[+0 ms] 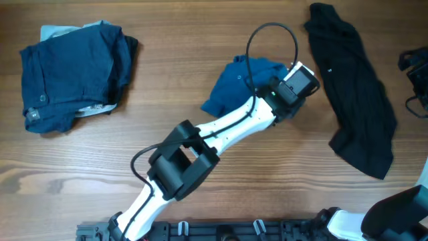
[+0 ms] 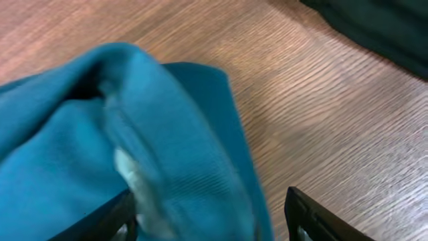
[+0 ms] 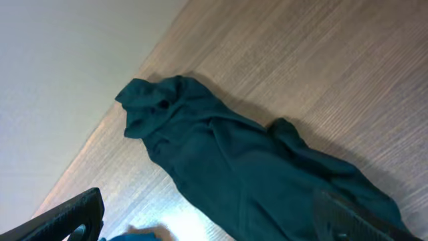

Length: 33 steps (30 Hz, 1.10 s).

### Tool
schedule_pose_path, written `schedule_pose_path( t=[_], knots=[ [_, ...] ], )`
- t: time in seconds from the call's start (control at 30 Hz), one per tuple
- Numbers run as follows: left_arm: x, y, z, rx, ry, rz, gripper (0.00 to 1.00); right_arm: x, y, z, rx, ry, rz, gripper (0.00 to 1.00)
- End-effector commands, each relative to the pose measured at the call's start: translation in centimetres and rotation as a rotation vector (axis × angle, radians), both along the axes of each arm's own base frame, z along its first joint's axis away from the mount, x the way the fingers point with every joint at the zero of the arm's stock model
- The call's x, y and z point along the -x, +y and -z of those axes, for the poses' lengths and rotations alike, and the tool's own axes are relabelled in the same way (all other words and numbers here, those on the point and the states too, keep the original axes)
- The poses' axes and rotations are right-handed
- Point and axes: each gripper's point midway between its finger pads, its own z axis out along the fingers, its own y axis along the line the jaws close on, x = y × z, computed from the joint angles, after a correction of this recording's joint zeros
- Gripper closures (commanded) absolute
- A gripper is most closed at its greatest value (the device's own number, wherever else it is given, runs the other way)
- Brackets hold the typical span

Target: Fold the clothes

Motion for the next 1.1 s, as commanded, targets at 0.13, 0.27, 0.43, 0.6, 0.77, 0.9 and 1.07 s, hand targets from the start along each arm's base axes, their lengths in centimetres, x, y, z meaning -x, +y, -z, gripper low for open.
schedule_pose_path(
  t=[0.13,0.27,0.43,0.6,0.77,0.9,1.07],
  knots=[
    [1.3,-0.6,5.2,-0.058,0.043,-0.010,0.32,0.1,-0.1,0.5,-0.011,0.019,0.015,0.00],
    [1.1,0.6,8.4,-0.114,0.077,-0.025,0.33,0.0,0.1,0.5,-0.020,0.012,0.005,0.00],
    [-0.8,2.9,8.1,-0.206,-0.031,-0.115,0.70,0.0,0.1,0.5,-0.020,0.013,0.005,0.00],
    [-1.3,7.0,7.3,-0.443,-0.105,-0.128,0.96,-0.1,0.1,0.4,-0.038,0.005,0.021,0.00],
    [-2.2,9.7,2.5,-0.545,-0.115,-0.045,0.96,-0.2,0.4,0.3,-0.047,-0.004,0.007,0.00],
    [-5.0,12.3,-6.4,-0.543,-0.227,0.002,0.96,-0.3,0.5,0.3,-0.053,-0.007,0.001,0.00],
    [-6.9,17.3,-16.0,-0.517,-0.345,-0.018,0.96,-0.4,0.8,0.2,-0.064,-0.015,-0.012,0.00]
  ],
)
